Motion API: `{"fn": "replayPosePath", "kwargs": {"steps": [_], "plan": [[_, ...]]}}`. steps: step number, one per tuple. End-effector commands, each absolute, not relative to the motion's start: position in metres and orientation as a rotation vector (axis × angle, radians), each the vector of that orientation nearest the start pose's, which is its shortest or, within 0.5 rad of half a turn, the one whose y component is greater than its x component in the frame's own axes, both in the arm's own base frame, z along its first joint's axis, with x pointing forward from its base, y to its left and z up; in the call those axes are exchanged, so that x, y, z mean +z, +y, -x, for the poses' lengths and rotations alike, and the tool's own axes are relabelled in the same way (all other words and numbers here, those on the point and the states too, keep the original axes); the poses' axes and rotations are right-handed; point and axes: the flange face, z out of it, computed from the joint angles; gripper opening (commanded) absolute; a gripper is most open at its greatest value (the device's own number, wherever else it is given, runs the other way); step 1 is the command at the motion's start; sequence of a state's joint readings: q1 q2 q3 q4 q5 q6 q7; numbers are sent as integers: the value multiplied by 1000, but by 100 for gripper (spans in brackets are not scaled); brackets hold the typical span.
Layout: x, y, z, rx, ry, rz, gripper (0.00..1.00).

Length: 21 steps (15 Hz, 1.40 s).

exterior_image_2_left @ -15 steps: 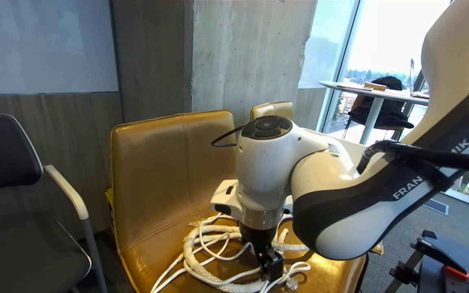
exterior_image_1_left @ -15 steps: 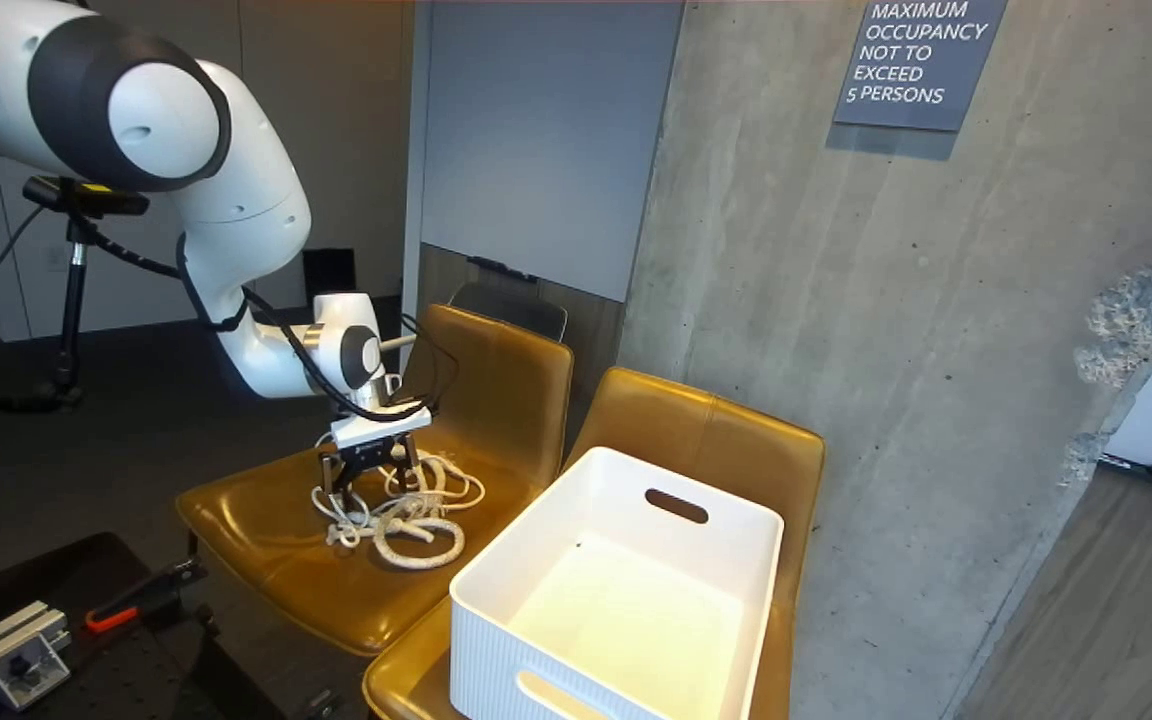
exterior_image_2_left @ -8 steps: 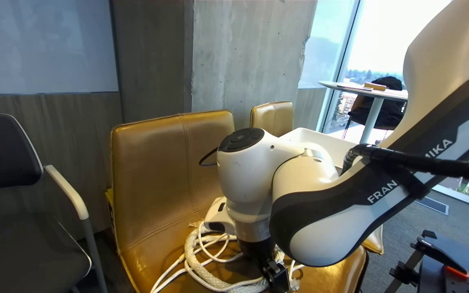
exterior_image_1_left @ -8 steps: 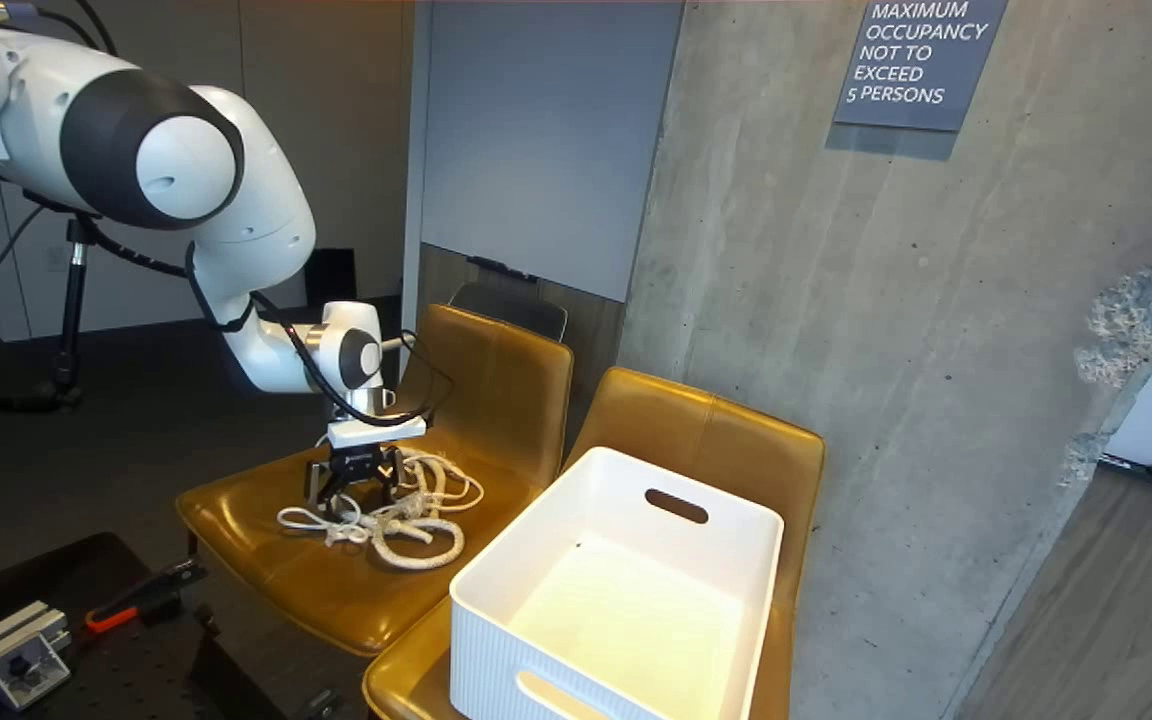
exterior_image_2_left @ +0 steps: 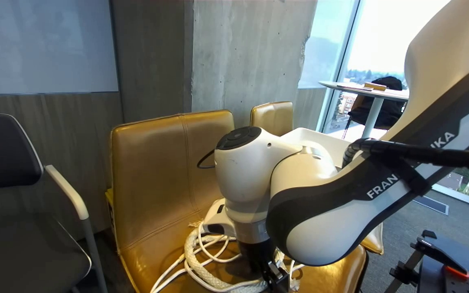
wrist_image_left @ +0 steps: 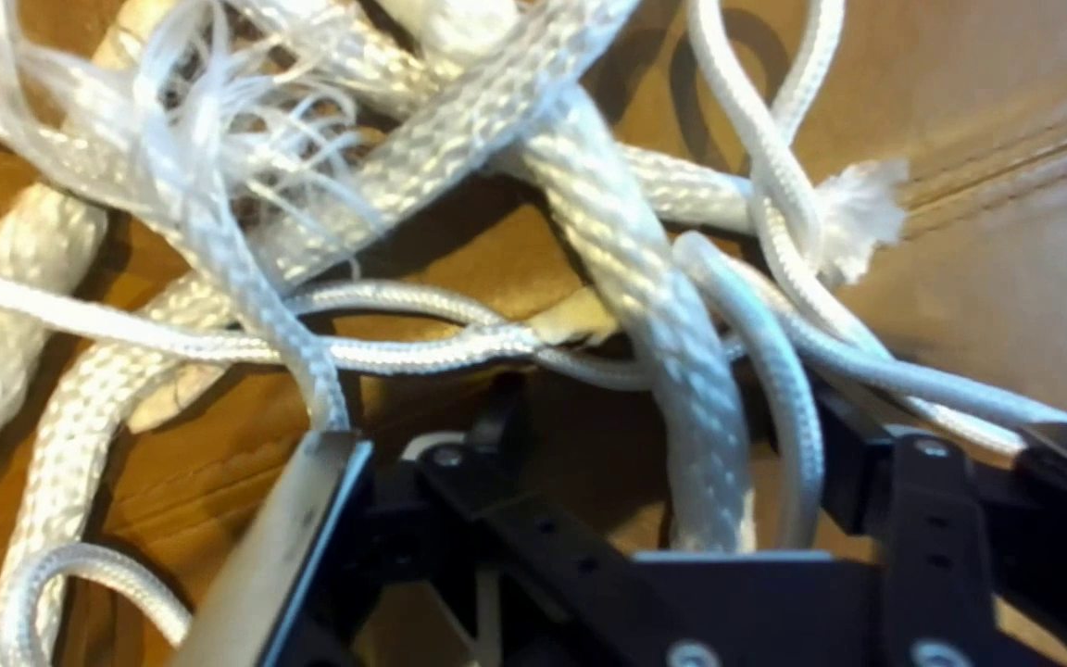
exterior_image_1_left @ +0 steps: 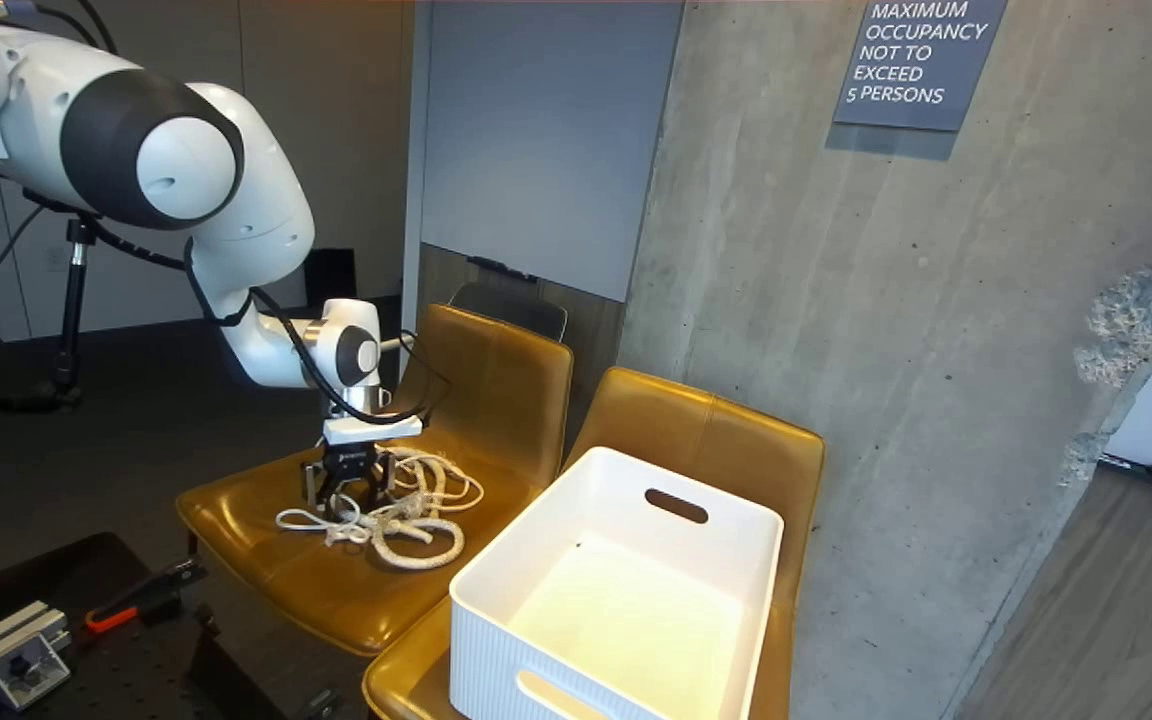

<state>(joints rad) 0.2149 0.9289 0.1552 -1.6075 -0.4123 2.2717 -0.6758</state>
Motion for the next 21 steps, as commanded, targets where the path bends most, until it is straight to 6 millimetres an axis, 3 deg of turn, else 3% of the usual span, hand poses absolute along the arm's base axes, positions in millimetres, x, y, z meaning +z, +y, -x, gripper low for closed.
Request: {"fn": "replayPosePath", "kwargs": {"steps": [1, 6, 10, 12, 15, 21], "plan": [[54, 228, -596, 447, -1907, 2529, 39], [58, 234, -582, 472, -1904, 2517, 1], [70, 231, -578, 468, -1900, 2533, 1], [88, 228, -578, 453, -1903, 2553, 0], [135, 218, -579, 399, -1902, 2608, 0], [269, 190, -587, 172, -1855, 2776, 0]]}}
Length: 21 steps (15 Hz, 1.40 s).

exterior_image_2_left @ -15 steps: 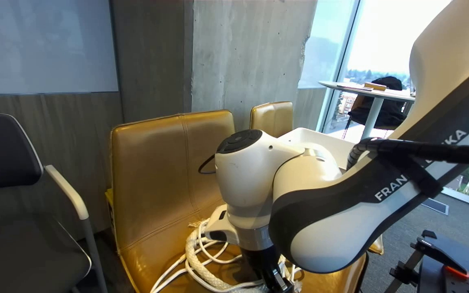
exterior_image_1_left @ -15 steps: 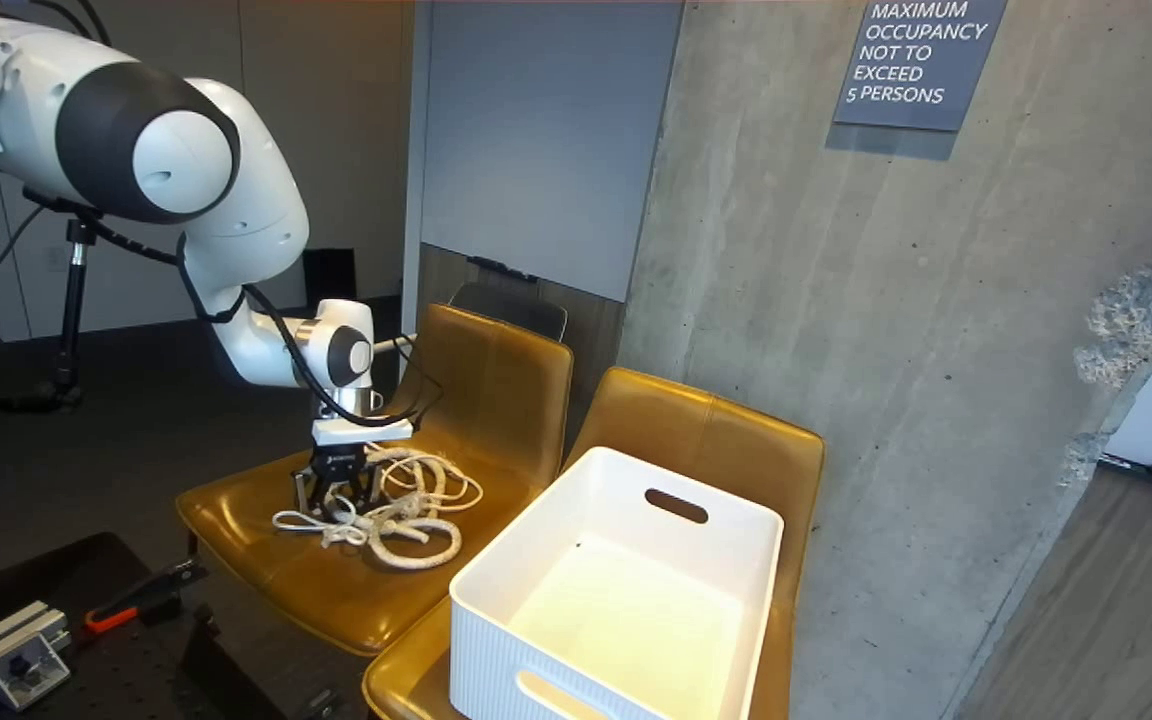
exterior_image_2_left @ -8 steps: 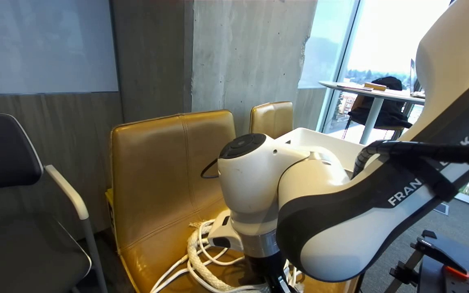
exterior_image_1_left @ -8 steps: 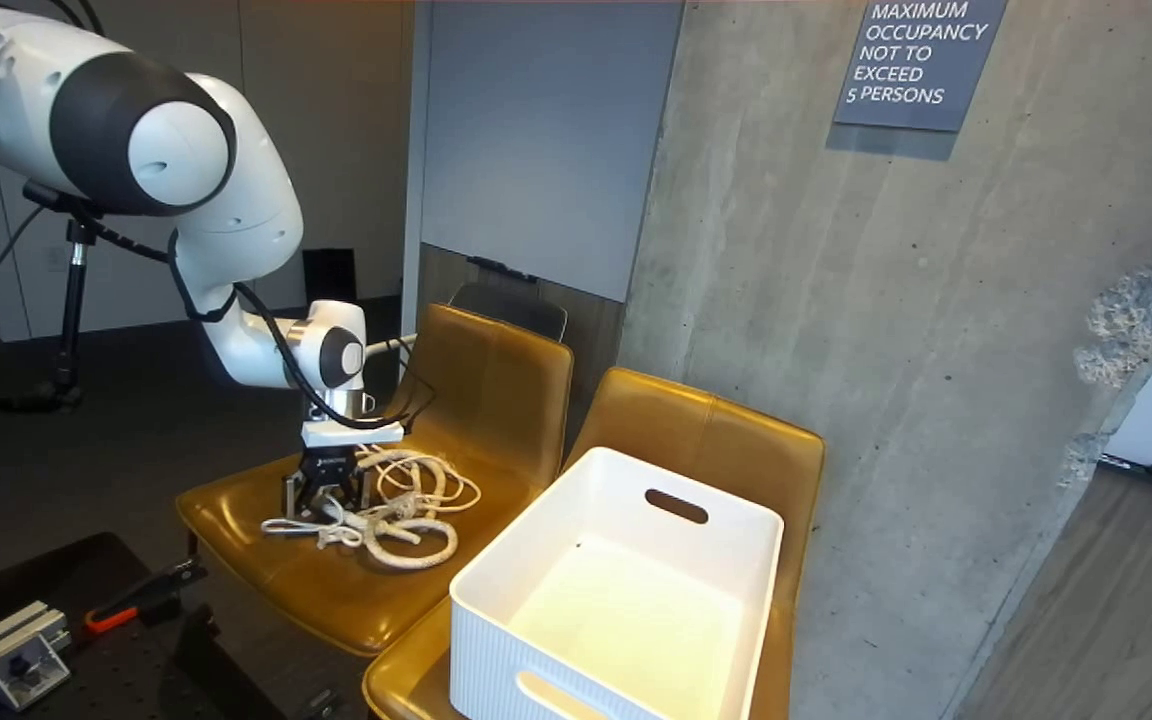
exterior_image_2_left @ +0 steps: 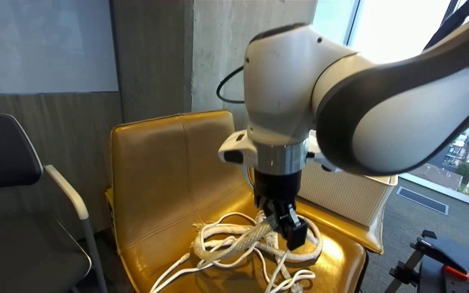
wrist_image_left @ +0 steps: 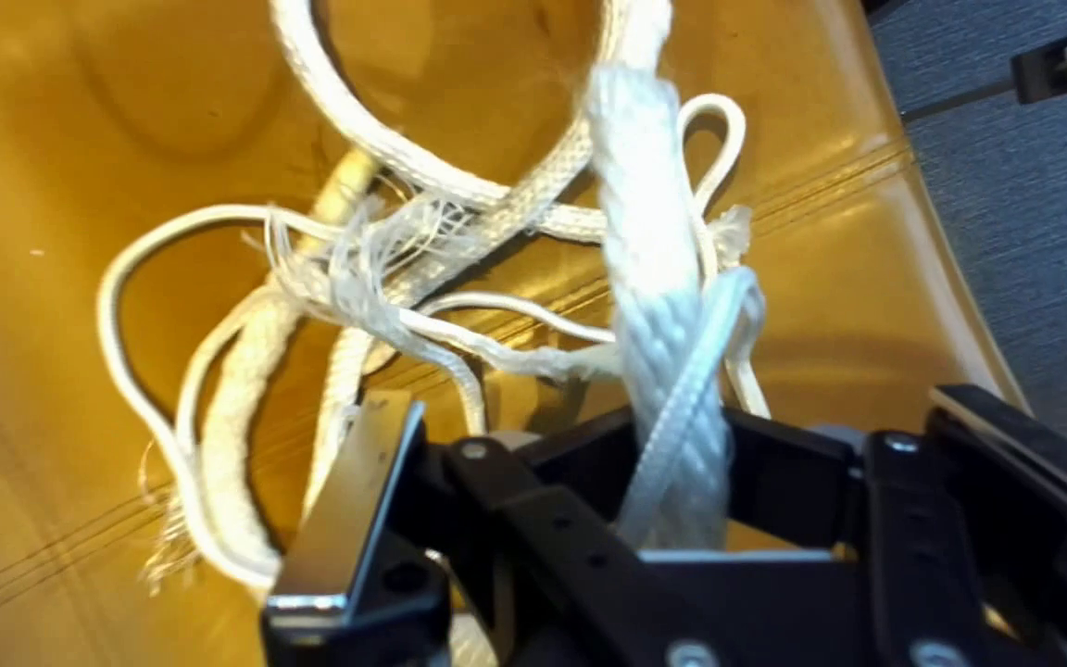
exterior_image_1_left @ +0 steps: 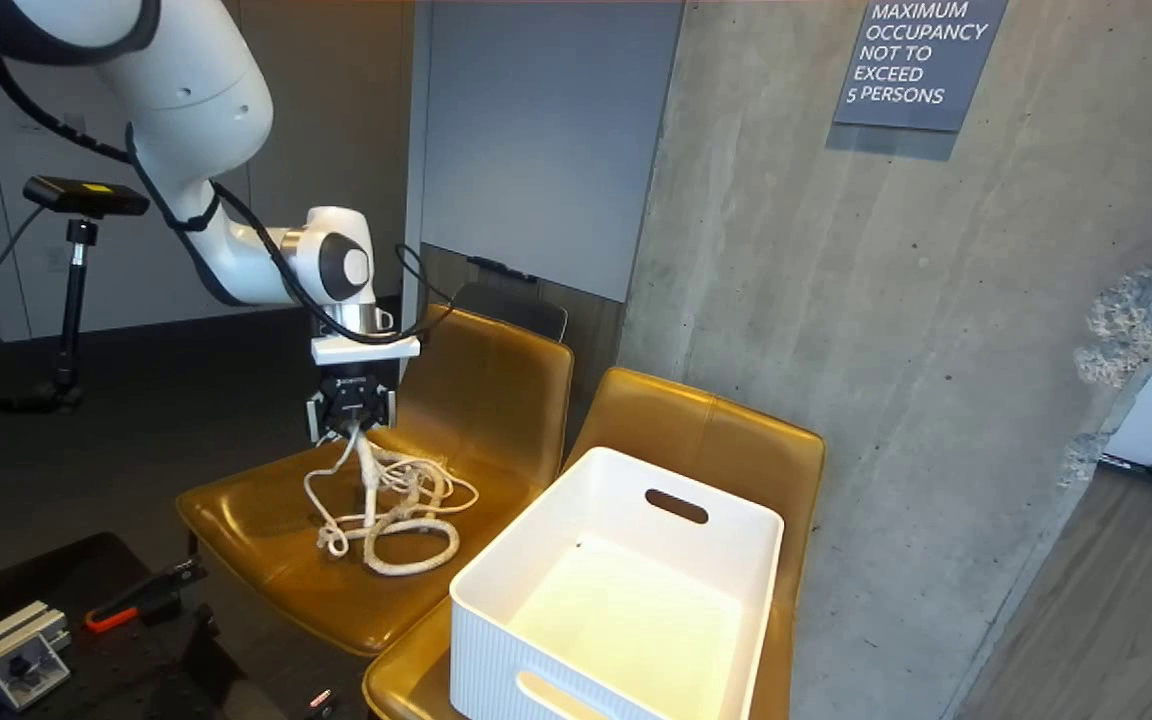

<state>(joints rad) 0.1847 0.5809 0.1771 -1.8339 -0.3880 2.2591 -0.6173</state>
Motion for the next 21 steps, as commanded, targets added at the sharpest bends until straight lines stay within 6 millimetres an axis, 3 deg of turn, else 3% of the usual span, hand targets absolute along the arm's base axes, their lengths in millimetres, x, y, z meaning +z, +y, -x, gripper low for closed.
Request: {"fn": "replayPosePath", "kwargs": {"steps": [1, 6, 12, 16, 21], "plan": [[294, 182, -589, 130, -1844, 2804, 0], [420, 125, -615, -64, -1736, 2959, 0], [552, 19, -644, -134, -1517, 3156, 0], [632, -38, -649, -178, -1355, 3282, 0], [709, -85, -635, -246, -1158, 3402, 0]]}}
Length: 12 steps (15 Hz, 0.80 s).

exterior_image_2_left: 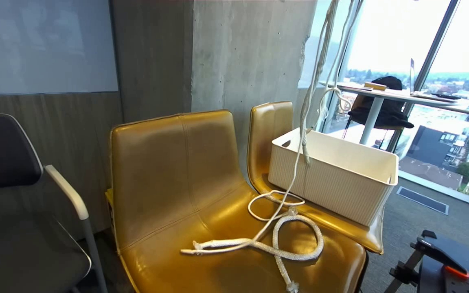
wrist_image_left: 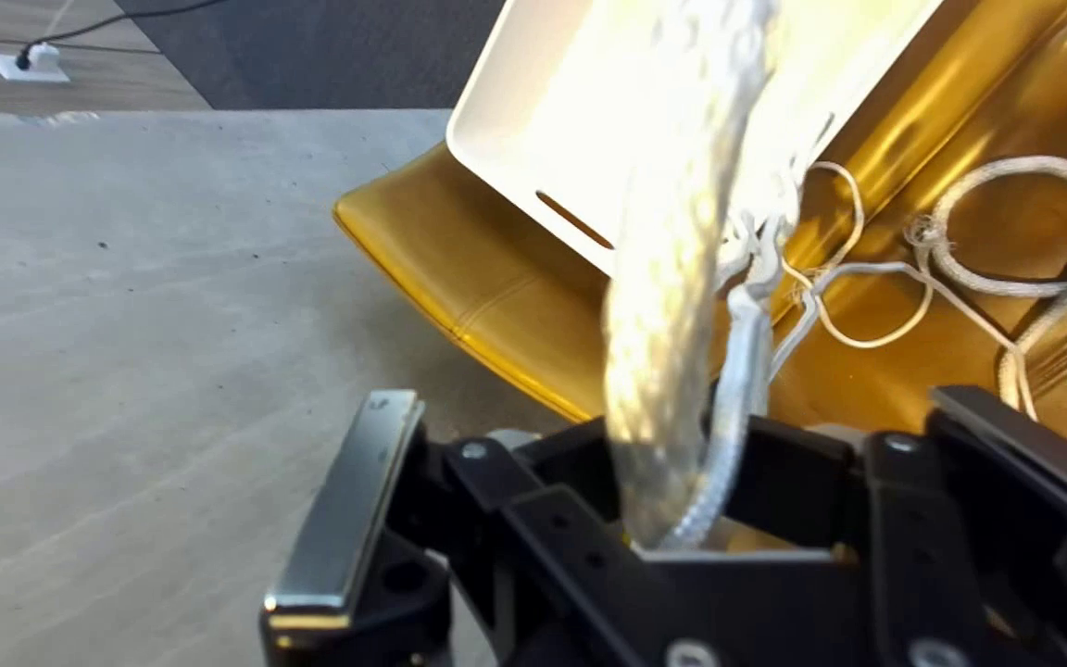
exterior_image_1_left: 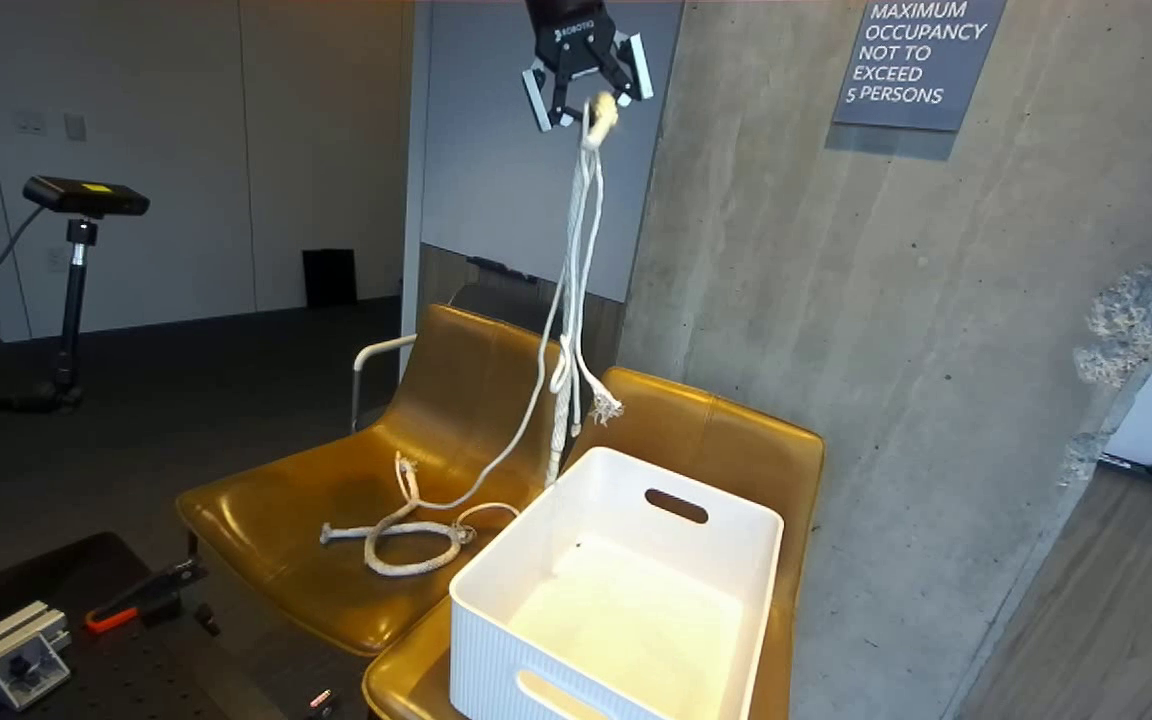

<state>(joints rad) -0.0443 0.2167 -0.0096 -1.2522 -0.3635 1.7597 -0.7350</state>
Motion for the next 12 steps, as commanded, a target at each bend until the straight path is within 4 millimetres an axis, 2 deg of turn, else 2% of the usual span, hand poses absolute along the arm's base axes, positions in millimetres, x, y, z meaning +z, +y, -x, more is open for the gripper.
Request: {"fn": "replayPosePath", "kwargs": {"steps": [1, 3, 8, 10, 12], "plan": [[720, -92, -632, -254, -1126, 3420, 0], [734, -106, -628, -262, -1061, 3447, 0], [753, -144, -620, -257, -918, 3496, 0], [742, -149, -628, -256, -887, 3496, 0], [725, -140, -640, -310, -895, 3442, 0]]}}
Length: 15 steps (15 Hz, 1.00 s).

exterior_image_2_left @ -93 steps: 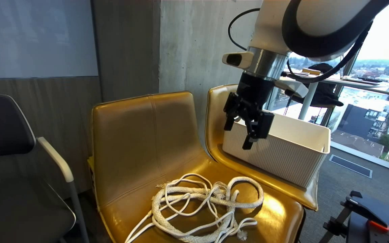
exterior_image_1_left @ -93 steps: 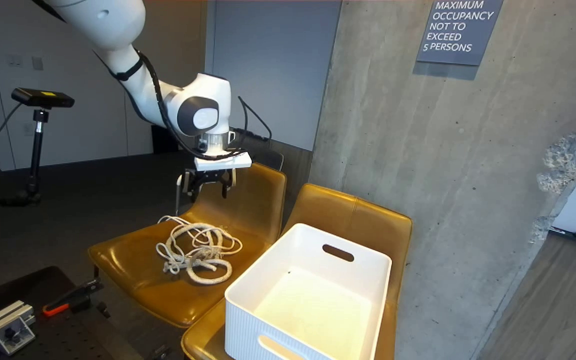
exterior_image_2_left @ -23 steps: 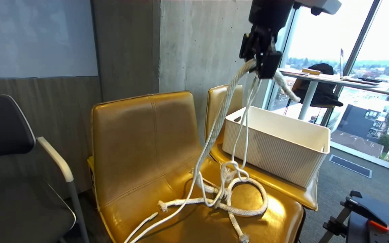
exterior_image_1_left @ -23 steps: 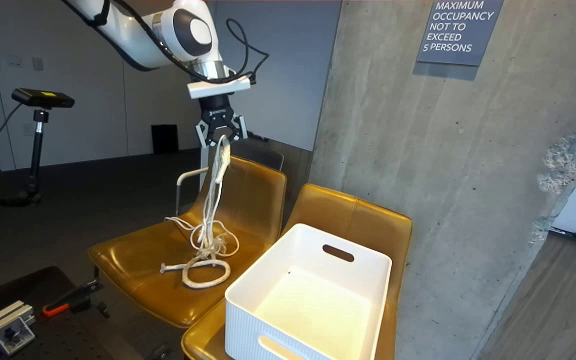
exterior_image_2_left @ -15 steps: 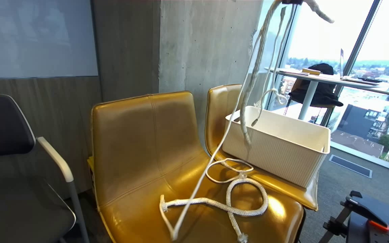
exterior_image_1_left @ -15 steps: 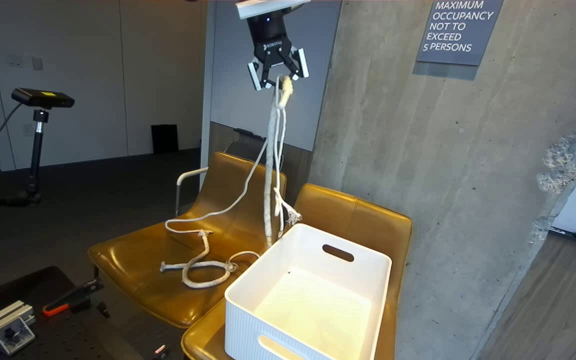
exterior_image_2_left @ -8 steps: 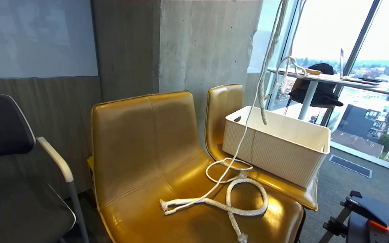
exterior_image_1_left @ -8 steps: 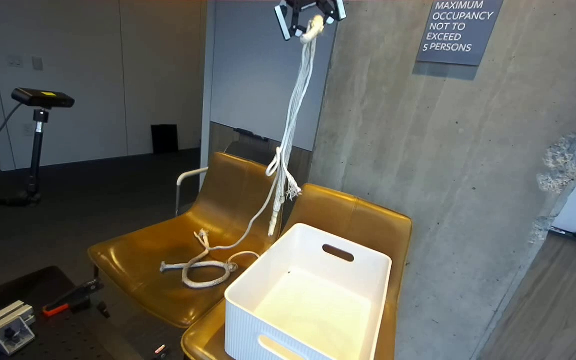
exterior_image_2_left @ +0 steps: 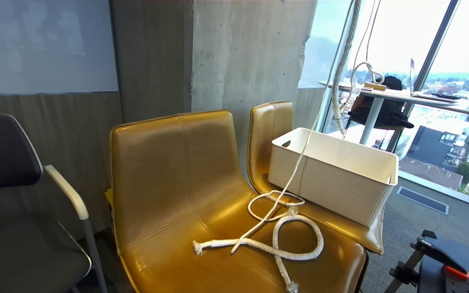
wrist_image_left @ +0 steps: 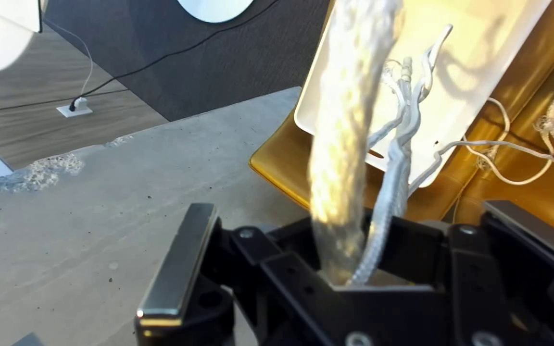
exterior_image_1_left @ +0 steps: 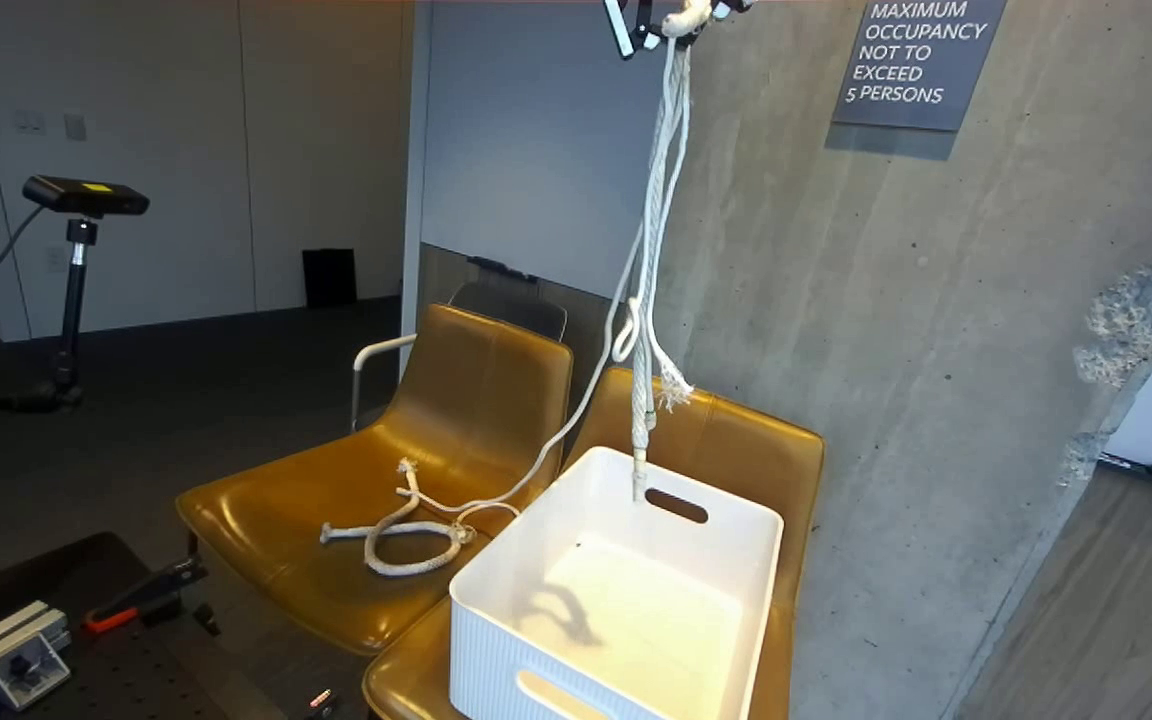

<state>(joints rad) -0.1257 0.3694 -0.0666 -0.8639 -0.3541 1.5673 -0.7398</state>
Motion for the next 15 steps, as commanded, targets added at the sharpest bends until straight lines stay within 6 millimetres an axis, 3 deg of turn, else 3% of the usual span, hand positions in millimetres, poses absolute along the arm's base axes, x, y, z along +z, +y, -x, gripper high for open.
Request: {"fn": "replayPosePath", "kwargs": {"steps": [1, 4, 8, 10, 12, 15], "plan": [[716, -126, -647, -362, -911, 3398, 0], [680, -95, -669, -487, -932, 3303, 0], [597, -91, -678, -291, -986, 3317, 0], [564, -105, -672, -126, -935, 3397, 0], [554, -121, -660, 32, -854, 3511, 0], [573, -150, -632, 238, -685, 3655, 0]]}}
